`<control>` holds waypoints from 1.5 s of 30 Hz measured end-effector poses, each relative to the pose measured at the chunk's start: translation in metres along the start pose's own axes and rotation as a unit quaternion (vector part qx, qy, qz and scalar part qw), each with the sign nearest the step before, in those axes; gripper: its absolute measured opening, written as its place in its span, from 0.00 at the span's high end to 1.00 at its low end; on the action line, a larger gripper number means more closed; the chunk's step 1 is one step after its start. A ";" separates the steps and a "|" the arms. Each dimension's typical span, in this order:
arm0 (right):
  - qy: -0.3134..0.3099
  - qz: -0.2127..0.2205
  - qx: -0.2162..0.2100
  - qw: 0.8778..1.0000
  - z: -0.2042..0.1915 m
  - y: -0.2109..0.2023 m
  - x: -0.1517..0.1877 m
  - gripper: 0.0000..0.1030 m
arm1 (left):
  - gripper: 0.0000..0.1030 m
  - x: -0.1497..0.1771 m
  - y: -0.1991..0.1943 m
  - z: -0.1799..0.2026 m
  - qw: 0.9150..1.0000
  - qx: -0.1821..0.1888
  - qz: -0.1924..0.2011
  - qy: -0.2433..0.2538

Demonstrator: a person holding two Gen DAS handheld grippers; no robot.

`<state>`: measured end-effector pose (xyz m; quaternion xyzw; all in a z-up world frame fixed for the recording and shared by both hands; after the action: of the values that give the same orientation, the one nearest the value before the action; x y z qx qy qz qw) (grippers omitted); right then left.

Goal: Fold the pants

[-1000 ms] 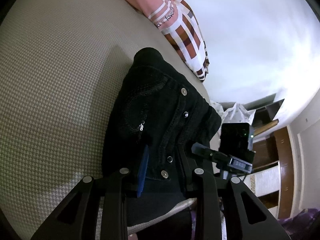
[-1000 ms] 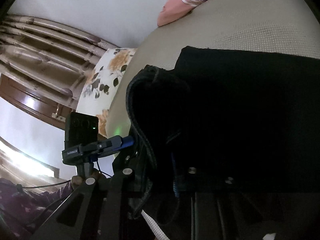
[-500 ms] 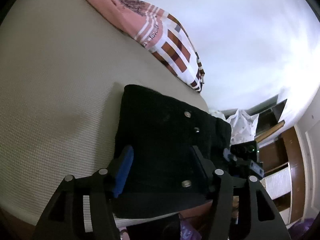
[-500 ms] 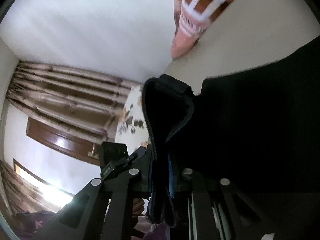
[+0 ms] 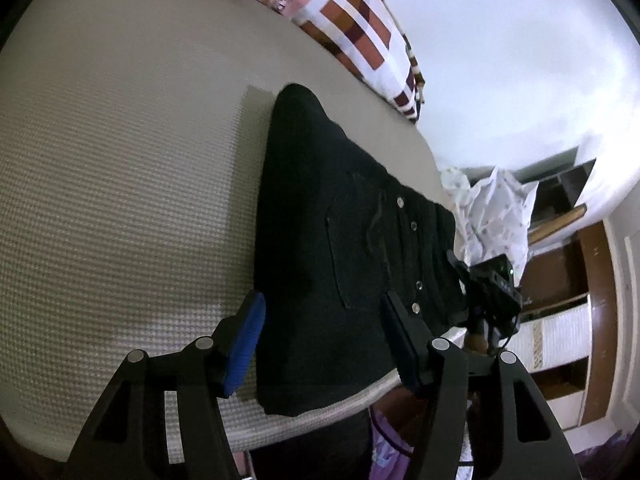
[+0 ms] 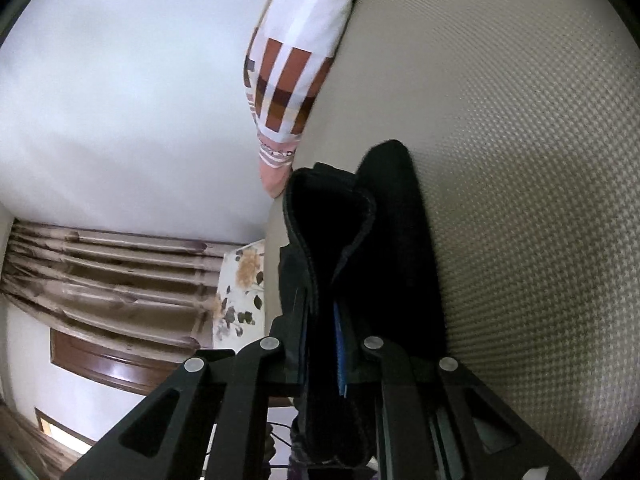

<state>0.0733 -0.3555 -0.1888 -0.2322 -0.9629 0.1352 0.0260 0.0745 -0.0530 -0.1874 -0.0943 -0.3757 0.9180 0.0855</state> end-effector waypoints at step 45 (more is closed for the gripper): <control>-0.103 0.032 0.137 0.985 -0.036 -0.008 0.096 0.54 | 0.35 -0.003 0.022 -0.007 1.000 -0.011 -0.013 0.020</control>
<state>-0.0113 -0.3097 -0.1532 -0.2422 -0.9248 0.2896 -0.0457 0.0769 -0.0648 -0.2074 -0.1086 -0.3849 0.9106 0.1044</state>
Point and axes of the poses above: each gripper's, at about its wrist camera, not at the fingertips, and y roughly the way its jaws point, z to its right, x to its underside, the point moved 6 cm from there along y, roughly the way its jaws point, and after that the axes turned 12 degrees about -z, right-handed, at the moved point
